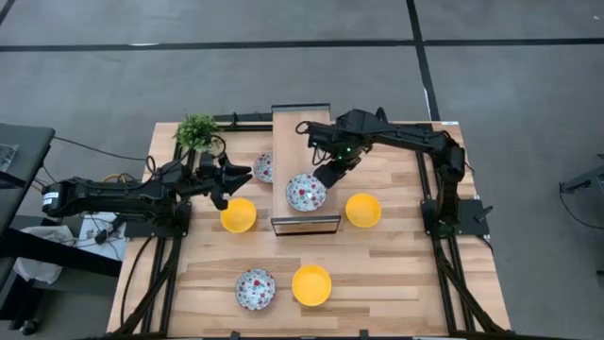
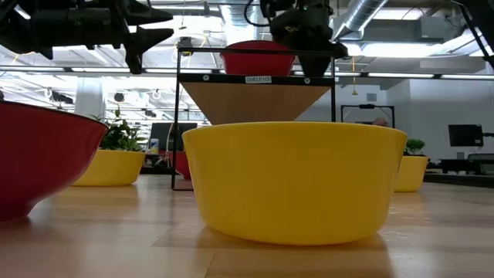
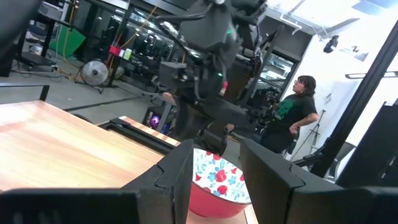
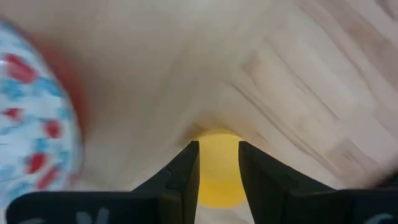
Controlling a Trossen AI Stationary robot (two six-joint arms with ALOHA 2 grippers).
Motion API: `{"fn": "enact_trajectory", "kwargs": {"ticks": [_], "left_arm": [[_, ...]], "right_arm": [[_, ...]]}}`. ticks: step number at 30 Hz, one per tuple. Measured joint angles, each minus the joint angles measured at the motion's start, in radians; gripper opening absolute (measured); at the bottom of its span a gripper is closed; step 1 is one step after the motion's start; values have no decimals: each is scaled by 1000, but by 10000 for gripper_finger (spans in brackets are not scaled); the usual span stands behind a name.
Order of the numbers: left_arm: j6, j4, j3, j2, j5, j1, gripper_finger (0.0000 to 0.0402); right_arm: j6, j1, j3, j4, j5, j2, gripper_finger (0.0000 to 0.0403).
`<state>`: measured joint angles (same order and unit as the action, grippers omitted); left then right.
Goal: Pick & Place Mini bowls
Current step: Put the right yellow bowl on the shelf
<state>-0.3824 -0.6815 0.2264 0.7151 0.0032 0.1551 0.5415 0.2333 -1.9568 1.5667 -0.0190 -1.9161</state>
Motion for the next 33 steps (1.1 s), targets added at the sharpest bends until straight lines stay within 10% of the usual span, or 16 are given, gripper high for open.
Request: {"fn": "enact_trajectory", "kwargs": {"ticks": [21, 33], "left_arm": [[0, 3, 0, 0, 13, 0, 131], [4, 8, 0, 0, 13, 0, 131]], "right_arm": [[-27, 29, 7, 2, -29, 100, 102], [152, 65, 528, -11, -16, 334, 102]]}}
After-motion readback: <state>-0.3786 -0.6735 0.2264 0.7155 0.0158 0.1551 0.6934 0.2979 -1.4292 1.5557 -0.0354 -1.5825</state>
